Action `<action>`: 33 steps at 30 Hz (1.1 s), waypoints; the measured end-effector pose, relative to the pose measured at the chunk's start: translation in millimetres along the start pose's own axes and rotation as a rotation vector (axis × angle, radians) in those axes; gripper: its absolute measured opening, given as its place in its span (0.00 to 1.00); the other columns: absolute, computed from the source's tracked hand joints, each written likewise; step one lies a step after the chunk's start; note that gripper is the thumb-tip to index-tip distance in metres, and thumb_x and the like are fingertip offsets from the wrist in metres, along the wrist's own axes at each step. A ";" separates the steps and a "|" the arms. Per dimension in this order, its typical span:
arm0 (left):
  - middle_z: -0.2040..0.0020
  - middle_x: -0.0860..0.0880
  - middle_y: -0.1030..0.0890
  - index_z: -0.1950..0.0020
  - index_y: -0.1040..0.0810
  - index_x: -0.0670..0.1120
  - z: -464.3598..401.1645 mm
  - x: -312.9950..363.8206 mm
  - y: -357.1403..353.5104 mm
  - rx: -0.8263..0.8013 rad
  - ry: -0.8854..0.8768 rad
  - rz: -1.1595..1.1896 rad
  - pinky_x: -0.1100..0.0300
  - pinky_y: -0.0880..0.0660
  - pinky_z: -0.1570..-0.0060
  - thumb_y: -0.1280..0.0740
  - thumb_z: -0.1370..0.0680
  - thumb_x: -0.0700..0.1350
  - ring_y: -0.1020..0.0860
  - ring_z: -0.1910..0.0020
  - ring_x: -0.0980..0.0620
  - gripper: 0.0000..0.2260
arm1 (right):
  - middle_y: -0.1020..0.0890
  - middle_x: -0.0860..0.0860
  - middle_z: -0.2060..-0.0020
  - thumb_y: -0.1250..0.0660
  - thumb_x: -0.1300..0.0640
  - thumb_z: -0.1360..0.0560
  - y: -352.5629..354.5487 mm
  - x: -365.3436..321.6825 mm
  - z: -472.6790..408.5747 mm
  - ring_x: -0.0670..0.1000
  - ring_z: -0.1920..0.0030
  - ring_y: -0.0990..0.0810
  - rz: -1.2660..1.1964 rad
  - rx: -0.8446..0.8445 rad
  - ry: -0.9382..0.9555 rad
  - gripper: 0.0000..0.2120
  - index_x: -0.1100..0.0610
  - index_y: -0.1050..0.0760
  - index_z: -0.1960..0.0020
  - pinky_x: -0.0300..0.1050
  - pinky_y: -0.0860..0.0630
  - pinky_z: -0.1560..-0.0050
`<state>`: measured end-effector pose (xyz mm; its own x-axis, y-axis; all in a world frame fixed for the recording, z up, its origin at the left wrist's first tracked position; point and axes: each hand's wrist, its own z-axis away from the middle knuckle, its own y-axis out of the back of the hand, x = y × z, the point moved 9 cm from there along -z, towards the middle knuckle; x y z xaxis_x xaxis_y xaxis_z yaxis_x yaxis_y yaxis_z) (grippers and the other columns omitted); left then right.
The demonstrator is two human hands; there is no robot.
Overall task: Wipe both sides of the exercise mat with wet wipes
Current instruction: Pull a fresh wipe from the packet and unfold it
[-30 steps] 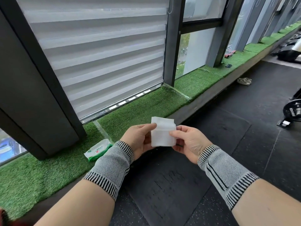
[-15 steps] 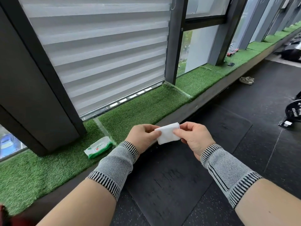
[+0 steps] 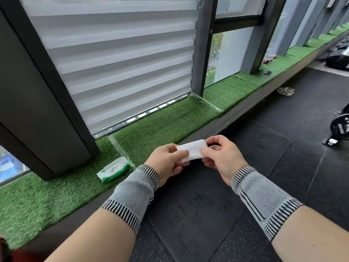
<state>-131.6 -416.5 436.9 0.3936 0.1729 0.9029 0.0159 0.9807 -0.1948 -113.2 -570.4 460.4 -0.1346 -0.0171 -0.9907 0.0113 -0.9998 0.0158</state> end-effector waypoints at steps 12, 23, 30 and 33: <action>0.68 0.49 0.22 0.52 0.22 0.42 -13.6 -27.6 -5.8 -0.011 0.155 0.111 0.70 0.29 0.76 0.35 0.21 0.37 0.22 0.74 0.59 0.03 | 0.22 0.50 0.65 0.38 0.54 0.28 -28.7 -17.4 35.6 0.54 0.62 0.24 1.052 0.039 0.861 0.09 0.57 0.21 0.58 0.45 0.26 0.59; 0.68 0.48 0.21 0.49 0.18 0.40 -48.3 -91.7 -65.4 -0.171 0.345 -0.003 0.70 0.31 0.77 0.36 0.21 0.35 0.25 0.74 0.60 0.07 | 0.24 0.47 0.61 0.28 0.54 0.30 46.6 41.1 32.6 0.49 0.59 0.25 0.991 0.101 0.368 0.06 0.54 0.21 0.55 0.48 0.25 0.57; 0.66 0.48 0.23 0.49 0.18 0.40 -78.3 -107.9 -145.1 -0.287 0.370 -0.167 0.70 0.32 0.77 0.35 0.21 0.37 0.29 0.70 0.59 0.06 | 0.22 0.49 0.53 0.25 0.59 0.35 124.4 50.2 27.8 0.52 0.58 0.21 1.014 0.238 0.358 0.07 0.55 0.22 0.60 0.43 0.24 0.62; 0.68 0.51 0.24 0.52 0.18 0.42 -101.0 -107.1 -178.8 -0.267 0.355 -0.213 0.71 0.35 0.77 0.33 0.21 0.39 0.30 0.71 0.59 0.05 | 0.21 0.49 0.55 0.29 0.59 0.30 169.3 63.4 7.7 0.53 0.59 0.21 0.964 0.254 0.281 0.03 0.56 0.22 0.58 0.46 0.23 0.58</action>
<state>-83.8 -619.6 336.3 0.6439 -0.1164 0.7562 0.3471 0.9252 -0.1532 -127.5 -740.8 401.3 0.0573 -0.8411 -0.5378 -0.2224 -0.5359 0.8144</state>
